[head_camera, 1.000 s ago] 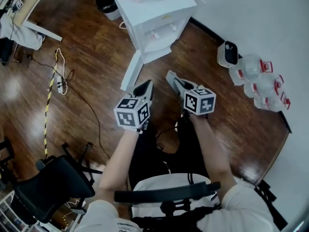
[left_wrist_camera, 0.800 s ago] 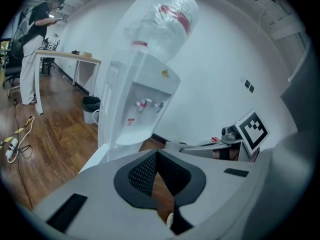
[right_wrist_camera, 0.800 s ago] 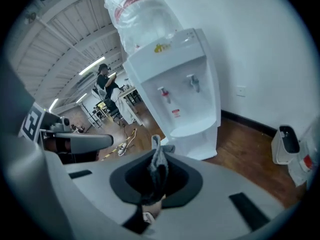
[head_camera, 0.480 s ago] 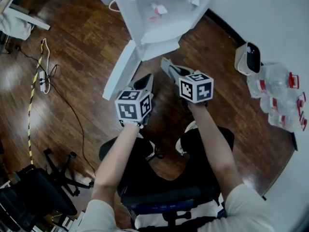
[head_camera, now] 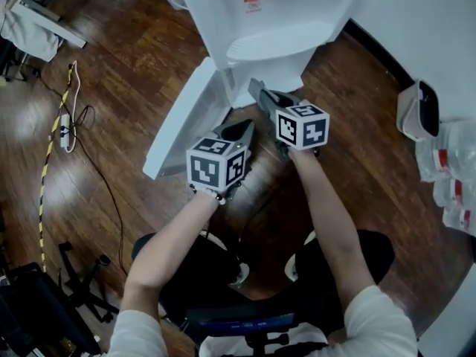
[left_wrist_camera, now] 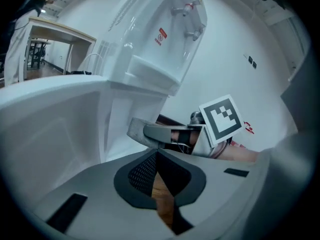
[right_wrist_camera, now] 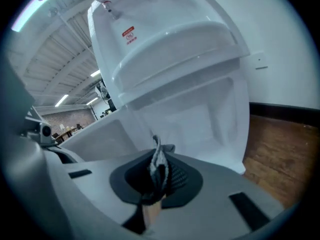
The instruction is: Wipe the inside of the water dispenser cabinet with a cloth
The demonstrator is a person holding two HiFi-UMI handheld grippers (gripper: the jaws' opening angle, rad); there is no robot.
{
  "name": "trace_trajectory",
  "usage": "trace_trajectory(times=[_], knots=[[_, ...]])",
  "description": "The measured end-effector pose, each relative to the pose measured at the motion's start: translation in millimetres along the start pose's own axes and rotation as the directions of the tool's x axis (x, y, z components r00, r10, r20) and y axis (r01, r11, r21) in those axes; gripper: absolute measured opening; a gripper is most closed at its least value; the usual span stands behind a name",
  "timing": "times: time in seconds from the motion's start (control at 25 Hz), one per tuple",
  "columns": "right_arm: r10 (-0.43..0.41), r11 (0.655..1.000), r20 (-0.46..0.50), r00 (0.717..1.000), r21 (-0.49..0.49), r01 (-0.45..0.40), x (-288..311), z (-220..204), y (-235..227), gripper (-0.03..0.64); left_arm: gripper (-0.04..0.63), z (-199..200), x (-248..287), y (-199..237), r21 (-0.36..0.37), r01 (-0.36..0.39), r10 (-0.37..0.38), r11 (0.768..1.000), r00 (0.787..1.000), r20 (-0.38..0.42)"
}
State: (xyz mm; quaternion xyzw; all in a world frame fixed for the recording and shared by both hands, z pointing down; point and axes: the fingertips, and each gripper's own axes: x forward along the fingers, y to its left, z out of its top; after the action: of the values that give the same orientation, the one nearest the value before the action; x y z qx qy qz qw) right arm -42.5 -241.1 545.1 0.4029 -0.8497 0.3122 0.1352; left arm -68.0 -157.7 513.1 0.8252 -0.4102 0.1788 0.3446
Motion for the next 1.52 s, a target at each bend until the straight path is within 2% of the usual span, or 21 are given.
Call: trace_trajectory(times=[0.08, 0.2, 0.4, 0.52, 0.64, 0.76, 0.88, 0.96, 1.04, 1.12, 1.32, 1.4, 1.52], knots=[[0.017, 1.0, 0.056, 0.998, -0.025, -0.016, 17.4, 1.5, -6.3, 0.037, -0.012, -1.2, 9.4, 0.9, -0.016, 0.023, -0.023, 1.0, 1.0, -0.011], [0.051, 0.997, 0.123, 0.991, -0.06, -0.044, 40.8, 6.8, -12.1, 0.037, -0.012, 15.4, 16.5, 6.0, -0.07, 0.032, -0.03, 0.997, 0.999, 0.025], [0.17, 0.983, 0.208, 0.963, -0.107, -0.15, 68.3, 18.5, -8.4, 0.037, -0.012, 43.4, 13.1, 14.4, -0.156, -0.023, 0.039, 0.987, 0.995, 0.097], [0.219, 0.974, 0.23, 0.948, -0.103, -0.2, 79.8, 28.7, -4.2, 0.037, -0.012, 50.7, 0.2, 16.9, -0.155, -0.064, 0.082, 0.986, 0.99, 0.115], [0.3, 0.954, 0.31, 0.902, -0.121, -0.275, 77.0, 48.1, 9.5, 0.038, -0.012, 51.0, -13.2, 31.0, -0.162, -0.114, 0.135, 0.98, 0.983, 0.125], [0.365, 0.93, 0.369, 0.855, -0.19, -0.315, 73.9, 64.3, 23.5, 0.035, -0.012, 54.8, -20.9, 46.0, -0.227, -0.133, 0.17, 0.965, 0.974, 0.149], [0.415, 0.908, 0.406, 0.814, -0.235, -0.346, 68.1, 81.8, 31.6, 0.035, -0.012, 60.4, -20.0, 42.4, -0.27, -0.113, 0.163, 0.956, 0.972, 0.17], [0.453, 0.889, 0.423, 0.785, -0.276, -0.365, 61.4, 89.6, 38.5, 0.035, -0.012, 59.8, -18.4, 34.0, -0.26, -0.099, 0.145, 0.96, 0.975, 0.166], [0.481, 0.872, 0.413, 0.773, -0.313, -0.376, 61.3, 88.5, 41.2, 0.035, -0.012, 56.8, -16.4, 30.7, -0.242, -0.099, 0.139, 0.965, 0.978, 0.154], [0.479, 0.872, 0.388, 0.787, -0.311, -0.377, 69.3, 80.7, 34.6, 0.037, -0.012, 53.3, -14.7, 35.9, -0.227, -0.121, 0.155, 0.966, 0.978, 0.141], [0.393, 0.912, 0.291, 0.872, -0.242, -0.331, 103.9, 39.9, 1.7, 0.037, -0.012, 44.7, -17.4, 58.0, -0.267, -0.176, 0.214, 0.947, 0.969, 0.12], [0.366, 0.926, 0.238, 0.9, -0.195, -0.325, 121.3, 19.7, -10.3, 0.037, -0.012, 45.2, -20.5, 59.2, -0.276, -0.182, 0.222, 0.944, 0.968, 0.121], [0.342, 0.939, 0.157, 0.927, -0.089, -0.332, 145.7, -8.9, -27.3, 0.037, -0.012, 45.7, -23.6, 55.2, -0.275, -0.18, 0.221, 0.944, 0.968, 0.122]])
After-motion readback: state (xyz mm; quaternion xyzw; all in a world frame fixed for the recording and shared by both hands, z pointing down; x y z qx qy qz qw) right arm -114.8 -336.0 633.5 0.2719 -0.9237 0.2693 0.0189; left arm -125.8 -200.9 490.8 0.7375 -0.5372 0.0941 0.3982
